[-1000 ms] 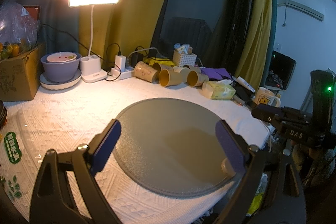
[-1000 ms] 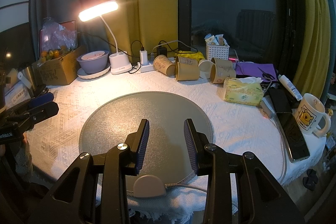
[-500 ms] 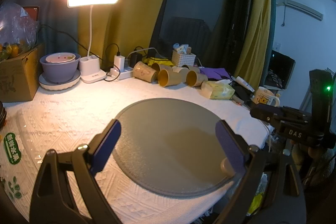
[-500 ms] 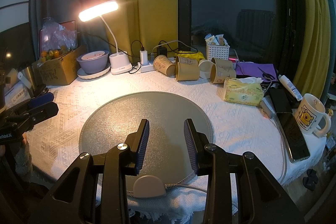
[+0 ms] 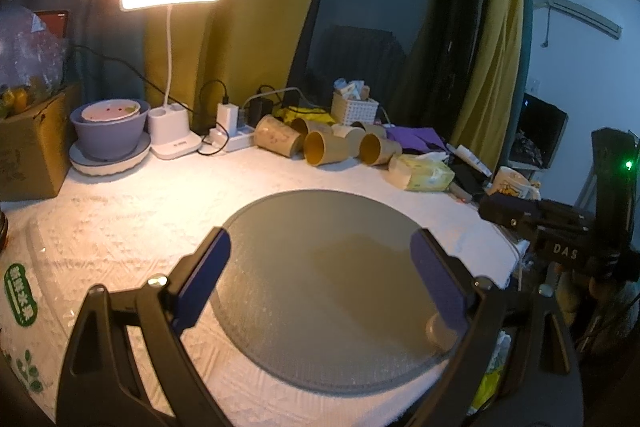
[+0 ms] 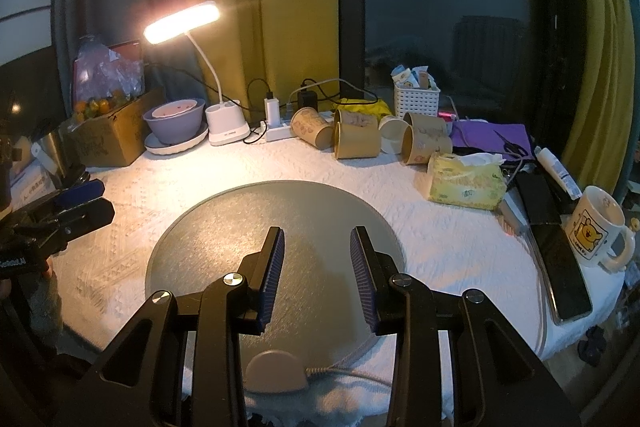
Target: Flip cup upright
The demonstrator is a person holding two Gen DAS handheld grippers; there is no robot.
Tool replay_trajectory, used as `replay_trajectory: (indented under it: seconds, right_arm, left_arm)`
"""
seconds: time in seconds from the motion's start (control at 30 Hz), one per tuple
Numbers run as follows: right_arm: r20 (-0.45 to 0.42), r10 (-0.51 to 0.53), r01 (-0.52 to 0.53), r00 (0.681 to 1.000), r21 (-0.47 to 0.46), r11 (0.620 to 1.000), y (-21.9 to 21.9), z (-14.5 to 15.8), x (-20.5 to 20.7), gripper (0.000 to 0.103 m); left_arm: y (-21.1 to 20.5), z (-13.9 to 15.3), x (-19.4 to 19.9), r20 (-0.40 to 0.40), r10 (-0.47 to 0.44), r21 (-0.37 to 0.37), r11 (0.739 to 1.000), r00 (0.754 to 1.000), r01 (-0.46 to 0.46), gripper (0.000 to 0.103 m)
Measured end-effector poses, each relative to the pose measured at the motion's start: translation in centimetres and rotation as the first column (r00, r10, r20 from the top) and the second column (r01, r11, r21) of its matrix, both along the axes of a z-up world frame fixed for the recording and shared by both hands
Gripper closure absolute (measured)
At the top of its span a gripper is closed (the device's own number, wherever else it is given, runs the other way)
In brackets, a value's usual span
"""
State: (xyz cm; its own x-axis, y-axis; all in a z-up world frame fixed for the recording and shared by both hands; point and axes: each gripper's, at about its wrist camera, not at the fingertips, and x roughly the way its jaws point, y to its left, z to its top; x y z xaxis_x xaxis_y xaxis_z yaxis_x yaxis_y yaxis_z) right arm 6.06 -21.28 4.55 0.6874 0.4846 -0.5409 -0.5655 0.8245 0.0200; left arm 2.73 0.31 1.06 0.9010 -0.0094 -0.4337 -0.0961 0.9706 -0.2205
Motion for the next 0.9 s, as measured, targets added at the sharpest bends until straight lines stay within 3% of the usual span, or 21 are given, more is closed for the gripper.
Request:
replay_trajectory:
  seconds: [0.3, 0.67, 0.9]
  right_arm:
    - [-0.024, -0.004, 0.004, 1.000, -0.001, 1.000, 0.4, 0.4, 4.0, 0.067]
    - [-0.043, 0.004, -0.005, 0.999, -0.029, 1.000, 2.0, 0.5, 11.4, 0.067]
    - [-0.056, 0.005, -0.009, 0.998, -0.070, 0.998, 3.3, -0.3, 16.9, 0.066]
  left_arm:
    - [0.8, 1.1, 4.2, -0.036, -0.003, 0.015, 1.000, 0.999, 0.003, 0.011]
    - [2.9, 1.1, 12.9, -0.110, 0.021, 0.002, 1.000, 0.994, -0.021, 0.011]
    - [4.8, -0.7, 19.5, -0.199, 0.021, -0.073, 0.997, 0.980, -0.036, 0.011]
